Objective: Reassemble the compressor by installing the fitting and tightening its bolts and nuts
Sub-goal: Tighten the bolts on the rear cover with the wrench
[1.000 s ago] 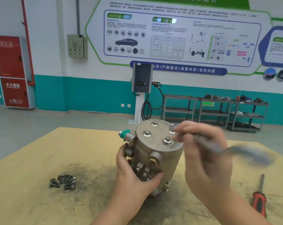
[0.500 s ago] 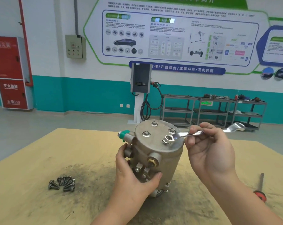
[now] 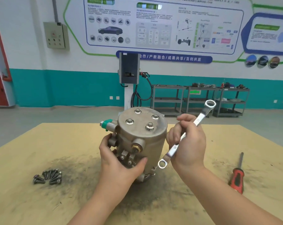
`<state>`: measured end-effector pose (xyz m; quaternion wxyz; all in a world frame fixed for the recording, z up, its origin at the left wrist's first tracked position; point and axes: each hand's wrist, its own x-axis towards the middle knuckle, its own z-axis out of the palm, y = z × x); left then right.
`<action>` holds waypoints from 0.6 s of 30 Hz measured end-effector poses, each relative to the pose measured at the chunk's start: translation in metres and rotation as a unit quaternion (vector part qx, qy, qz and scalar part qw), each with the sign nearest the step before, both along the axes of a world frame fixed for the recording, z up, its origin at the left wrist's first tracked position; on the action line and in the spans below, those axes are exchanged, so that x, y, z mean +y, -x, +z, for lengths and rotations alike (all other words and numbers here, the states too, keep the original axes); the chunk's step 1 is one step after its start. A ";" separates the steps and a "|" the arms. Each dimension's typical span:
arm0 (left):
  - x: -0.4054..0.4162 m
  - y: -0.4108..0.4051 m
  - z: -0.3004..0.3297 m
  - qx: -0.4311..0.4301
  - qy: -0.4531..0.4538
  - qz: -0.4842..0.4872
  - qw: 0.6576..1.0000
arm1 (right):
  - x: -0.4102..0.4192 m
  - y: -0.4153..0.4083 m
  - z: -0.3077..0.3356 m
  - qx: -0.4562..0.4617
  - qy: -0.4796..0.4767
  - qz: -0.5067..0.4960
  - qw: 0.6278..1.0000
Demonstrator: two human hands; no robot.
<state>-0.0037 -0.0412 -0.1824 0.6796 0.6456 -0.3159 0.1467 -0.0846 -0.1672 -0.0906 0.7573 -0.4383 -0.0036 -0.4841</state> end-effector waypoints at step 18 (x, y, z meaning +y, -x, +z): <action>0.005 0.005 0.007 0.014 -0.009 -0.025 1.000 | -0.021 0.008 0.039 0.046 -0.030 0.115 0.992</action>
